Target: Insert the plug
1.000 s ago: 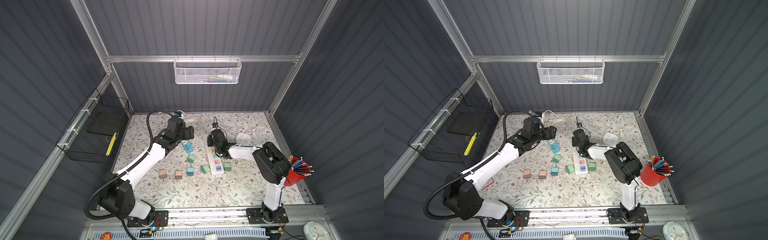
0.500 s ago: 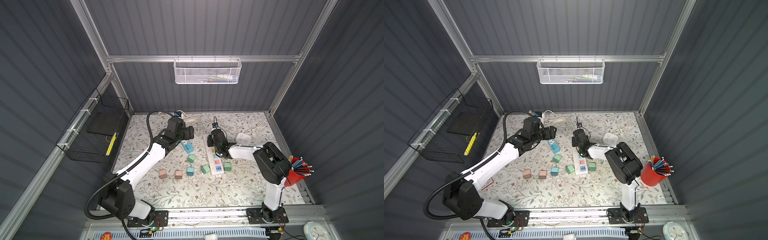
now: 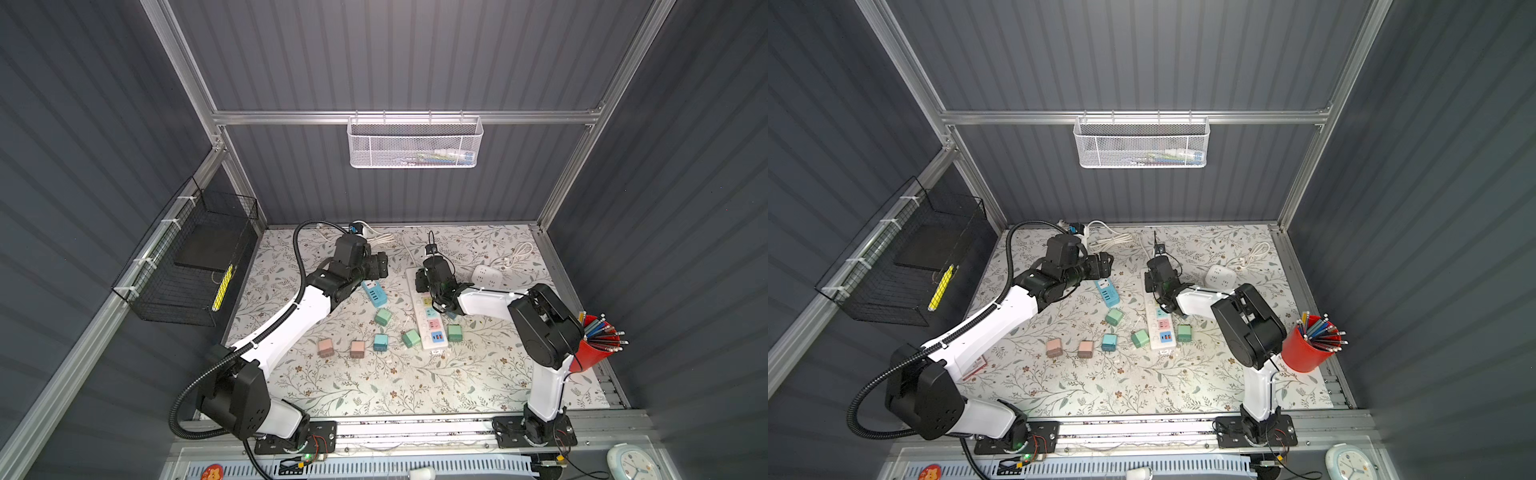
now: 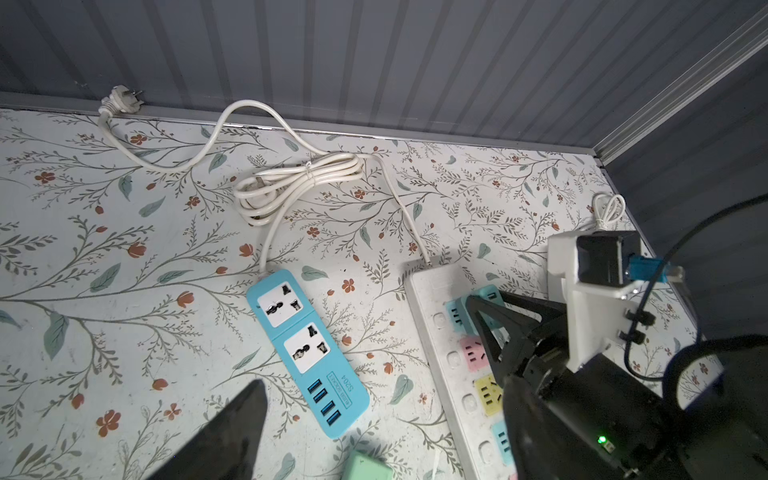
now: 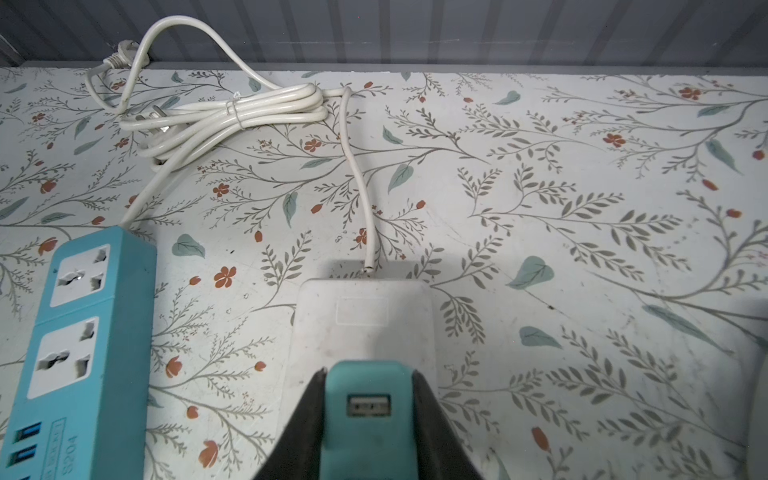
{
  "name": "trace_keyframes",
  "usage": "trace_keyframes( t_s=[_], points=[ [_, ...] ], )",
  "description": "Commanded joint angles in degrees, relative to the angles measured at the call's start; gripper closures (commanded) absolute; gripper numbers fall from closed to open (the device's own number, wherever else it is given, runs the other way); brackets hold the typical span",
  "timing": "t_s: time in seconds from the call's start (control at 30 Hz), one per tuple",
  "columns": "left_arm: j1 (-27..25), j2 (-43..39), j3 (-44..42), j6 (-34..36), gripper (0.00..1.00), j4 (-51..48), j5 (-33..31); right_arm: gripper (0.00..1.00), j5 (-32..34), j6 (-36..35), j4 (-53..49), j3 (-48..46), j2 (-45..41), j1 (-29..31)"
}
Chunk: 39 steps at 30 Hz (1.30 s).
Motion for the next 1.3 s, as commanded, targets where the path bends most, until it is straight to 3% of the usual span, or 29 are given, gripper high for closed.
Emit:
trace_keyframes(
  t_s=[0.0,1.27],
  points=[
    [0.3,-1.7,-0.7,0.9,0.11,0.6,0.3,0.88,-0.4,0.6,-0.1,-0.1,-2.8,-0.3],
    [0.3,-1.4,-0.7,1.2,0.11,0.6,0.4,0.88,-1.9,0.4,1.7,-0.5,2.7,-0.4]
  ],
)
